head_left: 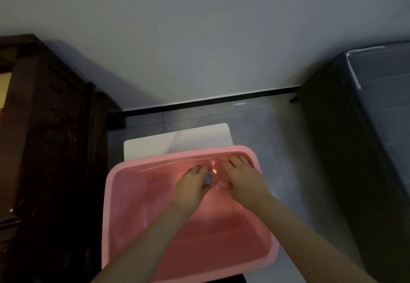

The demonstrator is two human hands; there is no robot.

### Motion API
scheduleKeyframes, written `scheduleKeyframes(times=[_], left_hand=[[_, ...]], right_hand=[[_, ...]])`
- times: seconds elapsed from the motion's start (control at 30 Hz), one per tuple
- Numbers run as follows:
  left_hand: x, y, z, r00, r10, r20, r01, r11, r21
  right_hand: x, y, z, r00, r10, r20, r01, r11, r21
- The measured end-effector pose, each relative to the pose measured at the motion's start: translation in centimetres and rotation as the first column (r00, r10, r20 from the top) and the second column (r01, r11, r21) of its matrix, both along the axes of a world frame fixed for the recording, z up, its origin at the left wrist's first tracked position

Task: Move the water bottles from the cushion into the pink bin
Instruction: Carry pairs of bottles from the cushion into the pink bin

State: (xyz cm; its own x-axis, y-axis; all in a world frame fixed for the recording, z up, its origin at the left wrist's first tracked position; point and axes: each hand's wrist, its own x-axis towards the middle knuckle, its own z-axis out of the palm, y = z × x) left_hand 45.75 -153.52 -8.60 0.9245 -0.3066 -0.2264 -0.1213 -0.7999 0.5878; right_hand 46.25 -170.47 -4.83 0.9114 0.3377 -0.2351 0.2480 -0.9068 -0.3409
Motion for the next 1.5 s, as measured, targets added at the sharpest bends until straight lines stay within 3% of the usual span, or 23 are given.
scheduleKeyframes(times=[0.1,0.2,0.4,0.57,0.67,0.73,0.93,1.03,1.3,1.5], left_hand=[[0.8,0.5,2.2,0.996,-0.090,-0.014,0.091,0.985,0.146],[1.5,2.0,5.8,0.996,-0.083,0.033,0.077,0.987,0.138],[-0.5,8.4,15.0,0.949,0.276,0.154,-0.258,0.958,-0.128],[-7.0,17.0,22.3,0.806,0.528,0.269,-0.494,0.849,-0.187],[-13.4,23.4,25.6,0.659,0.658,0.365,-0.635,0.746,-0.199],[-15.8,26.2,27.0,0.614,0.688,0.386,-0.674,0.712,-0.196],[-33.9,37.3,30.3,0.431,0.728,0.534,-0.854,0.520,-0.020],[-43.7,42.3,31.5,0.368,0.761,0.533,-0.902,0.431,0.007],[-64.1,51.5,32.3,0.046,0.878,0.477,-0.985,0.118,-0.122],[-72.1,58.0,30.8,-0.038,0.896,0.443,-0.996,0.001,-0.088]], right_hand=[[0.2,-0.3,2.0,0.995,-0.096,-0.005,0.096,0.987,0.129],[0.7,-0.5,4.9,0.978,-0.201,0.057,0.182,0.953,0.243],[2.0,2.6,11.8,0.956,-0.252,0.150,0.162,0.880,0.447],[1.5,9.7,18.1,0.960,-0.132,0.247,-0.015,0.855,0.518],[-0.9,15.9,21.4,0.962,0.022,0.271,-0.161,0.850,0.502],[-1.5,18.7,22.6,0.954,0.080,0.290,-0.221,0.842,0.492],[-12.6,33.9,26.1,0.778,0.410,0.475,-0.564,0.789,0.243],[-19.4,41.4,26.8,0.724,0.498,0.478,-0.648,0.729,0.222],[-35.0,57.2,26.7,0.626,0.663,0.411,-0.778,0.566,0.272],[-42.1,67.1,25.4,0.533,0.767,0.357,-0.846,0.479,0.235]])
